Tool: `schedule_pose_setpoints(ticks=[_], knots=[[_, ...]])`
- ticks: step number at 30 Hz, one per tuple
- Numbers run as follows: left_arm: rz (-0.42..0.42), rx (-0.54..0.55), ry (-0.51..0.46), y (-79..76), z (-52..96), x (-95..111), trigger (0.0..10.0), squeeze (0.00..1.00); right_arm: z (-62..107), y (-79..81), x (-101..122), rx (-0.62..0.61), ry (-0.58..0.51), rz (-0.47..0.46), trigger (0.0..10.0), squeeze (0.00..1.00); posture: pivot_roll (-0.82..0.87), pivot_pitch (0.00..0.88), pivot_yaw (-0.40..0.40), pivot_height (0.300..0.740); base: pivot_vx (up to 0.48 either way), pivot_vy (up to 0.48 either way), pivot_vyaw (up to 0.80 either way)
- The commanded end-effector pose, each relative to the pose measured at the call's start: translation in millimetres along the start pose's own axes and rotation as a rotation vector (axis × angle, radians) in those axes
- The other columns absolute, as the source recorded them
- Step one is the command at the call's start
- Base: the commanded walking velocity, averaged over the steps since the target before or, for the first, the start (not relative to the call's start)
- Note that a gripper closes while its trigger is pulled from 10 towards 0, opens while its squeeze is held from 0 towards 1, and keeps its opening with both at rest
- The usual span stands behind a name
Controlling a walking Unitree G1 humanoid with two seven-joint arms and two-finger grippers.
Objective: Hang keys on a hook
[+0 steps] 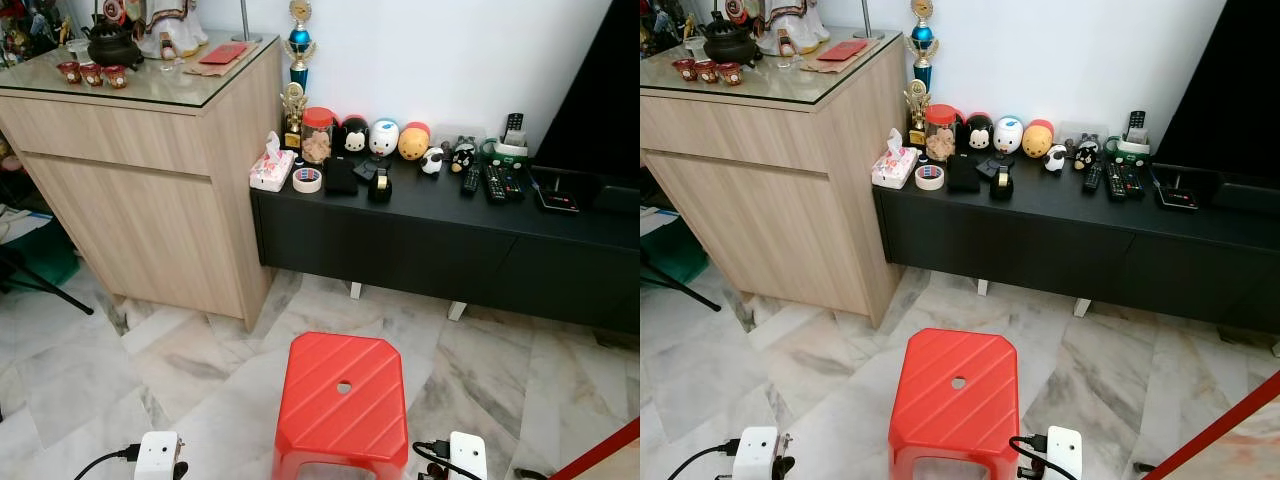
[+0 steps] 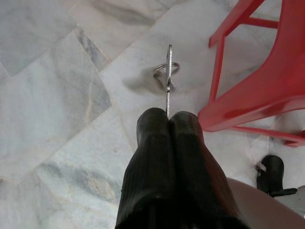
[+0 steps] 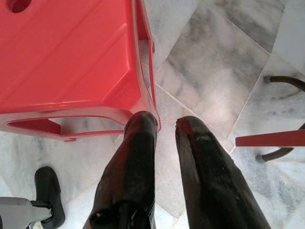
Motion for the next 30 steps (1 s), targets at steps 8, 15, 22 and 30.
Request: schedule_pose_setpoints(ticks=[8,15,22,30], knots=[[0.001,-0.007,0.024,-3.1,0.4,-5,10.0,0.00,1.8,-3.6,-9,0.001,0.031,0.007,10.0,0.00,0.03,0.000,-0.045,0.740,-0.135,0.000,0.00],[0.005,-0.010,0.022,-5.2,-0.2,-5,10.0,0.00,3.0,-6.8,-15,-0.002,0.051,0.012,10.0,0.00,0.02,0.000,-0.044,0.740,-0.281,0.000,0.00],[0.012,-0.007,0.009,-5.6,-1.8,0,10.0,0.00,2.1,-6.5,-12,-0.001,0.048,0.012,10.0,0.00,0.03,0.000,-0.043,0.740,-0.280,0.000,0.00],[0.016,-0.003,0.004,-5.9,-2.4,2,10.0,0.00,1.6,-6.6,-11,-0.002,0.050,0.016,10.0,0.00,0.03,0.000,-0.044,0.740,-0.281,0.000,0.00]])
Point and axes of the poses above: a point about 5 cm out from each wrist's last joint towards the gripper, its own z axis pointing back from the gripper into the wrist, its own x axis along the axis of the wrist's last joint, y = z × x, the point moved 1 cm from there along -z, pointing out of the wrist towards the gripper, and after that the axes turned 11 degrees about z, right-handed, at the moved point
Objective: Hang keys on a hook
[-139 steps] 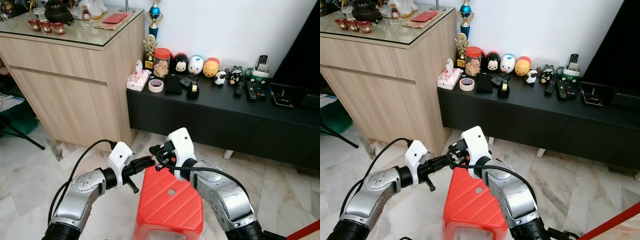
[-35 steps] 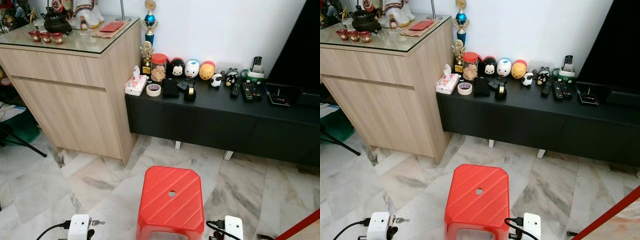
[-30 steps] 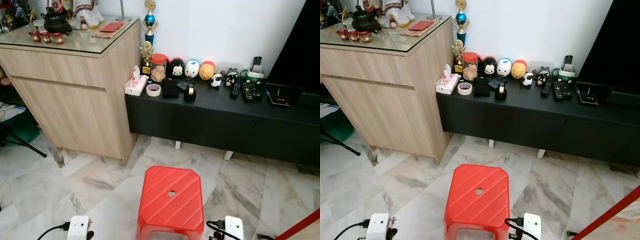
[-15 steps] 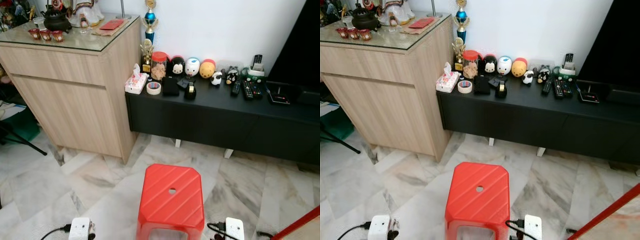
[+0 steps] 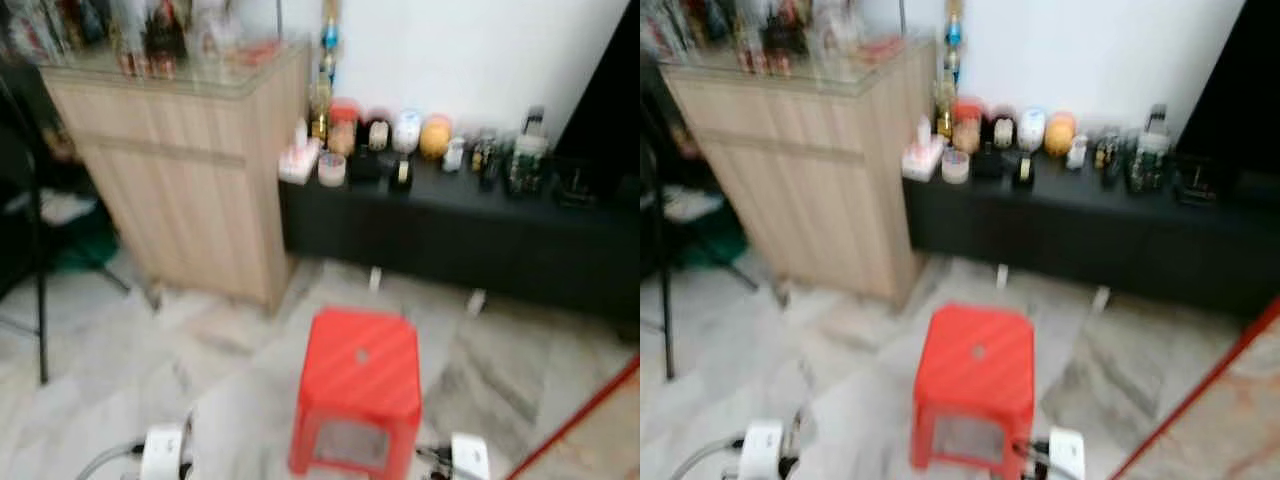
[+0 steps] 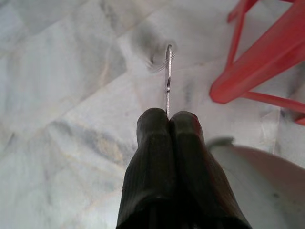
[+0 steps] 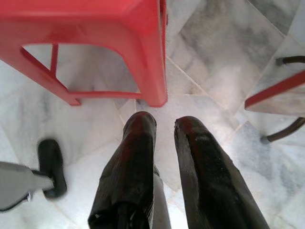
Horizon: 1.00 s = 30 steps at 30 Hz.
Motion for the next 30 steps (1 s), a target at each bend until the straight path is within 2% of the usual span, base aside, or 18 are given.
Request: schedule_pose_setpoints(ticks=[1,14,21,30], knots=[[0.001,0.008,-0.020,2.9,-1.9,9,10.0,0.00,-0.6,4.4,2,0.010,0.000,-0.005,10.0,0.00,0.03,0.000,-0.043,0.740,-0.281,0.000,0.00],[0.016,0.017,-0.010,6.7,-1.1,7,10.0,0.00,-1.5,6.8,8,0.010,-0.015,-0.020,10.0,0.00,0.03,0.000,-0.047,0.740,-0.281,0.000,0.00],[0.028,0.012,-0.001,3.7,-1.2,4,10.0,0.00,-2.0,7.4,12,0.018,-0.034,-0.027,10.0,0.00,0.03,0.000,-0.049,0.740,-0.270,0.000,0.00],[0.043,0.018,0.014,3.8,-0.9,1,10.0,0.00,-2.3,9.4,14,0.018,-0.040,-0.026,10.0,0.00,0.03,0.000,-0.047,0.740,0.000,0.000,0.00]])
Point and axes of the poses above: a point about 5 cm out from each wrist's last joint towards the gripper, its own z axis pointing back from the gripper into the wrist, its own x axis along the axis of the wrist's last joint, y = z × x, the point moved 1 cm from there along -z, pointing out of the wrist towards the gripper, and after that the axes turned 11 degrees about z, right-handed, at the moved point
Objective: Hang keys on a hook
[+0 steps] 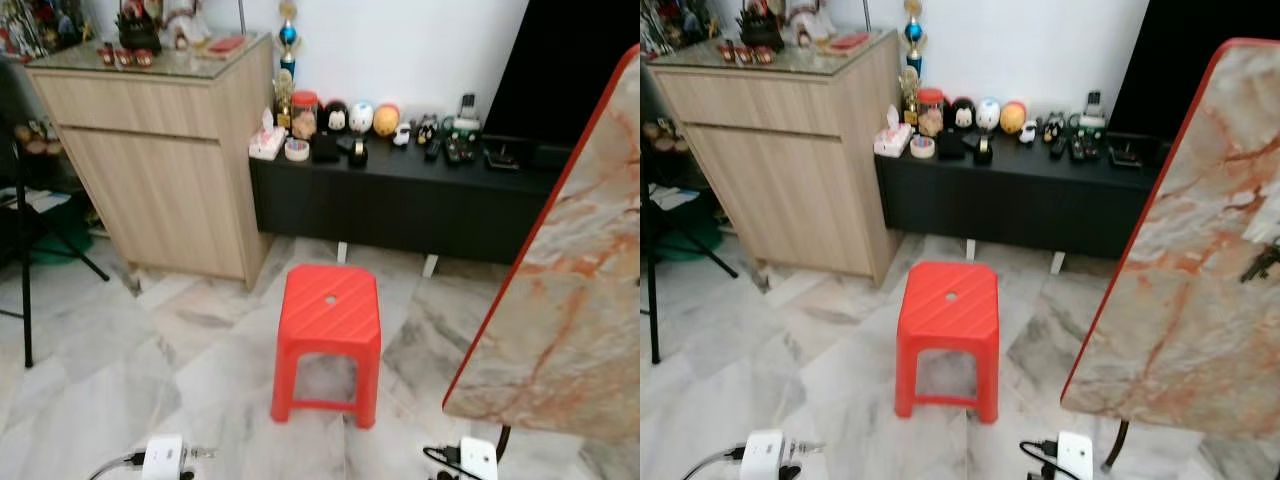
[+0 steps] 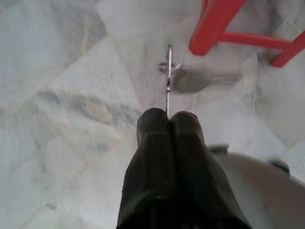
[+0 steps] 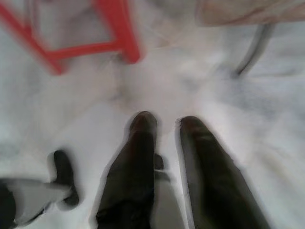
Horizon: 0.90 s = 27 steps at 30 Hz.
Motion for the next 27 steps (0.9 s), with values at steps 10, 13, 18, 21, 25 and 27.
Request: schedule_pose_setpoints(ticks=[10,13,18,21,25,27], knots=[[0.005,-0.002,0.034,1.3,2.4,-9.2,10.0,0.00,-1.4,-0.8,8.6,-0.004,-0.028,0.012,10.0,0.00,0.03,0.000,-0.048,0.740,0.000,-0.220,0.00],[0.003,-0.004,0.034,1.2,2.4,-9.1,10.0,0.00,-1.8,-0.3,11.4,-0.004,-0.036,0.010,10.0,0.00,0.03,0.000,-0.048,0.740,0.000,-0.360,0.00],[-0.002,-0.008,0.035,0.2,2.2,-8.9,10.0,0.00,-2.2,0.4,13.8,-0.007,-0.041,0.015,10.0,0.00,0.03,0.000,-0.048,0.740,0.000,-0.362,0.00],[-0.002,-0.009,0.035,-0.1,2.2,-9.1,10.0,0.00,-2.2,1.5,13.4,-0.006,-0.040,0.014,10.0,0.00,0.03,0.000,-0.048,0.740,0.000,-0.365,0.00],[-0.005,-0.014,0.033,-2.2,1.7,-8.6,10.0,0.00,-2.0,2.9,12.6,-0.004,-0.038,0.015,10.0,0.00,0.03,0.000,-0.048,0.740,0.000,-0.369,0.00],[-0.008,-0.018,0.029,-3.2,1.4,-7.7,10.0,0.00,-1.9,3.5,12.3,-0.006,-0.038,0.020,10.0,0.00,0.03,0.000,-0.048,0.740,0.000,-0.373,0.00]])
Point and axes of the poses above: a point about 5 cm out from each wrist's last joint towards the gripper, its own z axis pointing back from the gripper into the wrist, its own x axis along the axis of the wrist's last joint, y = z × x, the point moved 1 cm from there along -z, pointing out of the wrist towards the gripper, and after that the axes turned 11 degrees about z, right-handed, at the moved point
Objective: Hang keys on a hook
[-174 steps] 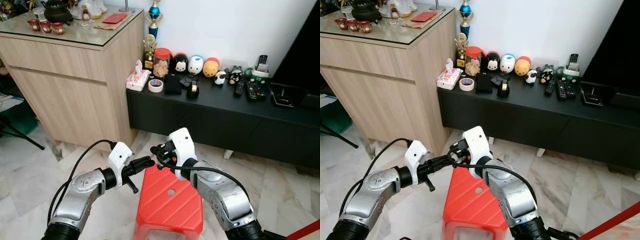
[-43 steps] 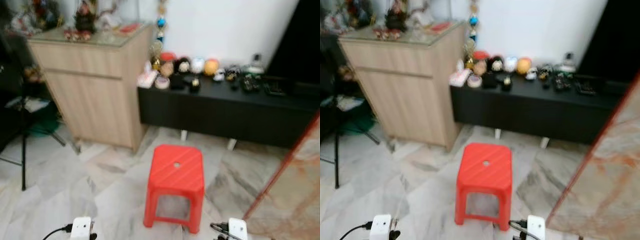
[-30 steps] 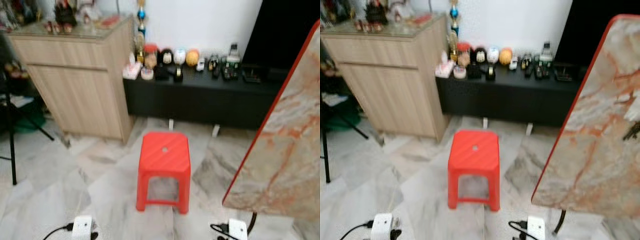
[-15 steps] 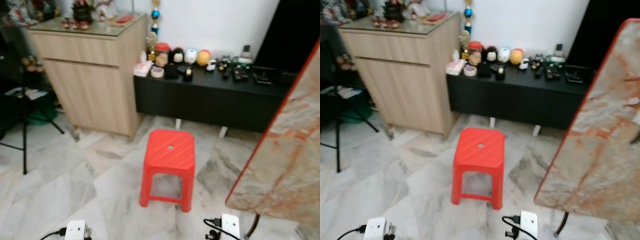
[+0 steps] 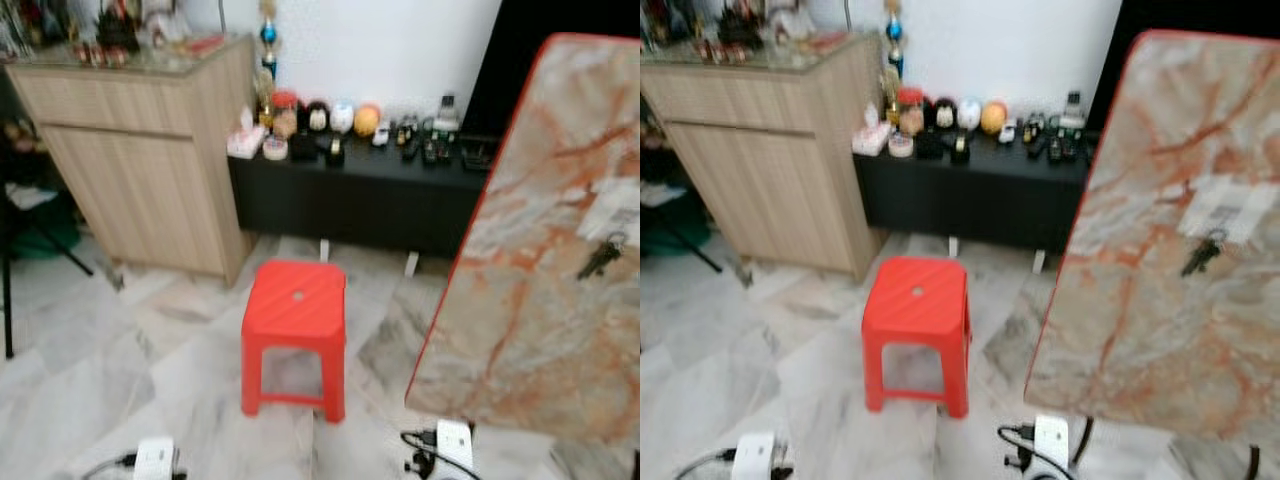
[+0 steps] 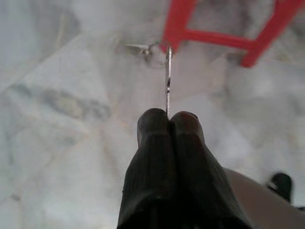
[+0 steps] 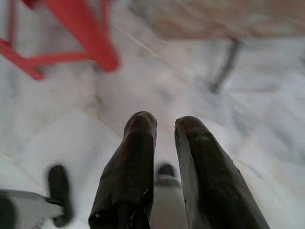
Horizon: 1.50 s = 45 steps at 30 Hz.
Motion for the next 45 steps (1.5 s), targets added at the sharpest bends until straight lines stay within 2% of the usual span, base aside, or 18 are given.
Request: schedule_pose_setpoints(ticks=[1,21,45], knots=[[-0.019,-0.004,0.018,-0.4,0.5,-3,10.0,0.00,-0.4,-1.0,2,-0.010,-0.006,0.003,10.0,0.00,0.03,0.000,-0.048,0.740,0.000,-0.375,0.00],[-0.030,-0.038,-0.015,-8.6,-1.7,4,10.0,0.00,0.1,-4.0,-2,-0.008,0.015,0.028,10.0,0.00,0.03,0.000,-0.040,0.740,0.000,-0.377,0.00],[-0.051,-0.044,-0.026,-8.8,-2.5,8,10.0,0.00,1.8,-7.6,-11,-0.019,0.048,-0.011,10.0,0.00,0.03,0.000,-0.035,0.740,0.000,-0.385,0.00]])
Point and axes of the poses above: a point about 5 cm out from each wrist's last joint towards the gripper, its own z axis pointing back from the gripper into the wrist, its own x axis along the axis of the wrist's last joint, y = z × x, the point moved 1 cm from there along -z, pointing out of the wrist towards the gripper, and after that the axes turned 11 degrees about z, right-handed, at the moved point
